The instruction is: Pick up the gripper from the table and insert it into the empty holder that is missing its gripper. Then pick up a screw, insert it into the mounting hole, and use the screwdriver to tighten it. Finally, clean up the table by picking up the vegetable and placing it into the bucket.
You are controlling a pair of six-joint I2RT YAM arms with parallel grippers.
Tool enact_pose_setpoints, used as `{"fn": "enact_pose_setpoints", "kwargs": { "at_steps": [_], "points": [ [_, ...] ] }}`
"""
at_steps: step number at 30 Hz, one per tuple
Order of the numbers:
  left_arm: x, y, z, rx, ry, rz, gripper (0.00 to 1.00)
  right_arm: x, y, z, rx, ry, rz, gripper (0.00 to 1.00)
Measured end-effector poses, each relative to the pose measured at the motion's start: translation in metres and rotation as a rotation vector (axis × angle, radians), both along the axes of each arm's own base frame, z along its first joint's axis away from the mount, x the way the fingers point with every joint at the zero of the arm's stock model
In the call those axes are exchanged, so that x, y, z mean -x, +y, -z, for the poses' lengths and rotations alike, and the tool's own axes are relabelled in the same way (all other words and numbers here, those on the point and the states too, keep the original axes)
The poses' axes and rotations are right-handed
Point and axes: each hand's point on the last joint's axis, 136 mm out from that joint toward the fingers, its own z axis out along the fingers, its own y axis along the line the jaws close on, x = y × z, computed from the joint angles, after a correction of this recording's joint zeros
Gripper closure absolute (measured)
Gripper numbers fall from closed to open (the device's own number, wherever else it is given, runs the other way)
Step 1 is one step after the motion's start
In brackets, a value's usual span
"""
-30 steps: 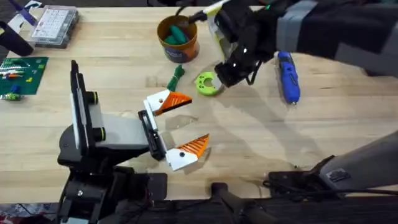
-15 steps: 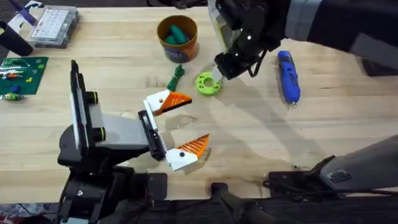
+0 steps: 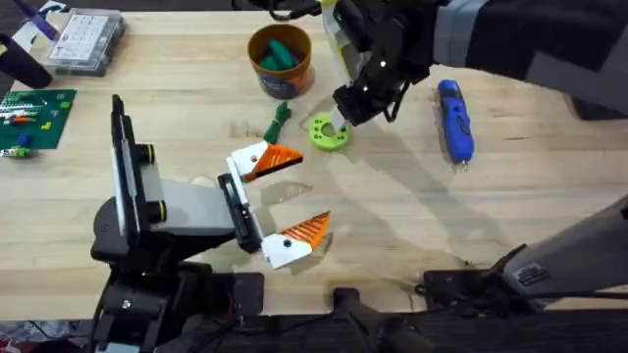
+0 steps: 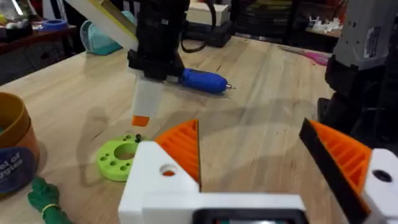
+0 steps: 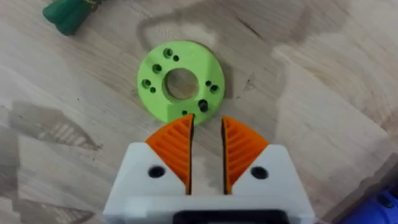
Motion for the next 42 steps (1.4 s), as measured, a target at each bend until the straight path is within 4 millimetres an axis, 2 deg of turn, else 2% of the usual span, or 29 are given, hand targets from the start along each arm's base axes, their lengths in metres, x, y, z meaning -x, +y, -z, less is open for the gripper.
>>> {"fn": "enact_pose_setpoints", "kwargs": {
  "at_steps": [26, 42],
  "points": [
    [0.0, 0.0, 0.0, 0.0, 0.0, 0.0, 0.016, -0.007, 0.005, 0.036, 0.026, 0.045, 0.0, 0.737],
    [0.0, 0.0, 0.0, 0.0, 0.0, 0.0, 0.016, -0.007, 0.005, 0.036, 0.026, 0.045, -0.001, 0.737]
  ]
}}
